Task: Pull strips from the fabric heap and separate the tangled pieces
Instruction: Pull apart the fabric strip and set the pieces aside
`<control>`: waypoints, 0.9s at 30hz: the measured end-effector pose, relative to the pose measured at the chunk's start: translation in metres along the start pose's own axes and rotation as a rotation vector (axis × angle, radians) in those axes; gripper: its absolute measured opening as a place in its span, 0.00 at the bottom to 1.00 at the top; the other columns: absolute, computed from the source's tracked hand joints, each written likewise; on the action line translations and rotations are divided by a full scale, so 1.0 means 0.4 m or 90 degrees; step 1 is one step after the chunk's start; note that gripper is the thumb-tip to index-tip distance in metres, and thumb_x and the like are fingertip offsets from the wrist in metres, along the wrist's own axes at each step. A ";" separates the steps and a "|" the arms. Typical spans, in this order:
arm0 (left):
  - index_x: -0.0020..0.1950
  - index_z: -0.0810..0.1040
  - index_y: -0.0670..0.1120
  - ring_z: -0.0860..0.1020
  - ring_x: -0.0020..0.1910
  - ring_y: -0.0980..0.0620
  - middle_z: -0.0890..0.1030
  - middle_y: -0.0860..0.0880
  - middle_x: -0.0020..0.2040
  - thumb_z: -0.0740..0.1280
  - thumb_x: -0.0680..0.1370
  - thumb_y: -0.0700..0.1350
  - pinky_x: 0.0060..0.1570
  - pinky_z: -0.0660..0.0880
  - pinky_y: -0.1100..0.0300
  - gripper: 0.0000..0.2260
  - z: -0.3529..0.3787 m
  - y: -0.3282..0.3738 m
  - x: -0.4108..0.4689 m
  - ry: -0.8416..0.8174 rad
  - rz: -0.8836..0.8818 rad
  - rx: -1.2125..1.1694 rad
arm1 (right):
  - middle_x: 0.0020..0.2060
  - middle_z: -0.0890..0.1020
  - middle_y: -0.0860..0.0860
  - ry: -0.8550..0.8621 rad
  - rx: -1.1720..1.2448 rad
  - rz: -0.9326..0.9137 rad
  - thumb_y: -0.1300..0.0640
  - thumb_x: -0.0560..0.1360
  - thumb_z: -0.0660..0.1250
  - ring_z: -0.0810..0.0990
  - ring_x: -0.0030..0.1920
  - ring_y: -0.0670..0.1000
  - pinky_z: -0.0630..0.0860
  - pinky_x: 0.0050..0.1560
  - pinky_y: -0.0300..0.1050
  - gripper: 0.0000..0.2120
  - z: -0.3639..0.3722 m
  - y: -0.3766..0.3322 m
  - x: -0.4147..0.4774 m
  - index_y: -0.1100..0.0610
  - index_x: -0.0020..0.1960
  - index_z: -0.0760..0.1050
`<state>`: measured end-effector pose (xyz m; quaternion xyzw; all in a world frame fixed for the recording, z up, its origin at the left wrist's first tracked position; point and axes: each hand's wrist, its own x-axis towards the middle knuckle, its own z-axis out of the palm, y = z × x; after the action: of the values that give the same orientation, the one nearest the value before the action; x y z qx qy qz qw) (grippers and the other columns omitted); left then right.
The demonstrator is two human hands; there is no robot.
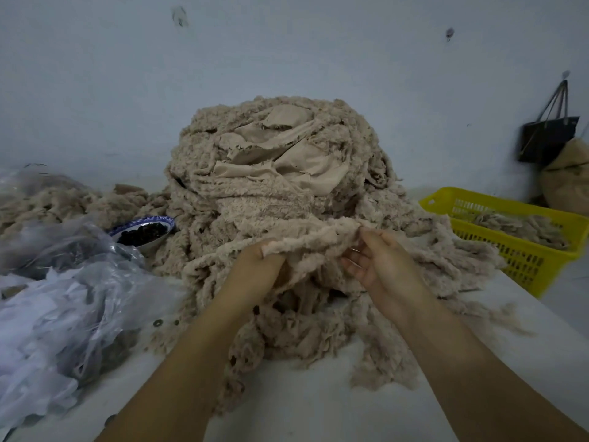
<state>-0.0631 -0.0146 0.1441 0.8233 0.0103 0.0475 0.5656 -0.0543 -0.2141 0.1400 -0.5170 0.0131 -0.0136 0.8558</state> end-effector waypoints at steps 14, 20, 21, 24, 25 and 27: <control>0.50 0.81 0.42 0.81 0.39 0.50 0.81 0.46 0.39 0.62 0.78 0.52 0.39 0.77 0.60 0.15 0.013 0.036 -0.066 -0.320 -0.045 -0.434 | 0.48 0.85 0.54 0.012 0.142 0.033 0.52 0.82 0.62 0.86 0.40 0.50 0.82 0.37 0.44 0.12 0.025 -0.021 -0.014 0.57 0.58 0.78; 0.46 0.83 0.44 0.81 0.34 0.52 0.81 0.49 0.35 0.61 0.79 0.52 0.38 0.78 0.60 0.15 0.019 -0.001 -0.078 -0.349 -0.078 -0.588 | 0.41 0.87 0.52 0.028 0.198 -0.004 0.52 0.84 0.60 0.86 0.37 0.49 0.81 0.33 0.43 0.13 0.024 -0.028 -0.018 0.58 0.59 0.77; 0.43 0.84 0.43 0.81 0.35 0.52 0.82 0.48 0.35 0.59 0.79 0.53 0.38 0.79 0.61 0.18 0.021 -0.003 -0.079 -0.355 -0.069 -0.601 | 0.44 0.87 0.53 0.032 0.200 -0.012 0.52 0.84 0.59 0.86 0.38 0.49 0.81 0.33 0.43 0.14 0.026 -0.030 -0.020 0.58 0.62 0.76; 0.36 0.85 0.44 0.81 0.34 0.54 0.83 0.47 0.35 0.60 0.79 0.53 0.37 0.77 0.64 0.21 0.025 -0.011 -0.078 -0.337 -0.034 -0.546 | 0.55 0.85 0.55 0.045 0.188 -0.025 0.52 0.84 0.59 0.86 0.47 0.50 0.81 0.35 0.43 0.16 0.026 -0.037 -0.019 0.57 0.68 0.74; 0.36 0.85 0.45 0.80 0.34 0.55 0.83 0.47 0.36 0.61 0.78 0.54 0.36 0.77 0.64 0.21 0.026 -0.012 -0.077 -0.312 -0.027 -0.512 | 0.57 0.84 0.55 0.041 0.182 -0.026 0.51 0.84 0.59 0.86 0.51 0.51 0.83 0.39 0.45 0.17 0.027 -0.039 -0.020 0.57 0.68 0.74; 0.37 0.86 0.45 0.79 0.35 0.55 0.84 0.47 0.38 0.63 0.77 0.56 0.36 0.76 0.64 0.19 0.029 -0.014 -0.072 -0.261 -0.022 -0.450 | 0.58 0.84 0.54 0.016 0.170 -0.026 0.50 0.83 0.59 0.84 0.57 0.53 0.84 0.47 0.48 0.17 0.027 -0.041 -0.021 0.56 0.69 0.74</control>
<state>-0.0905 -0.0254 0.1327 0.5705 -0.1061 -0.1264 0.8046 -0.0624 -0.2120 0.1598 -0.3981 0.0116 -0.0394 0.9164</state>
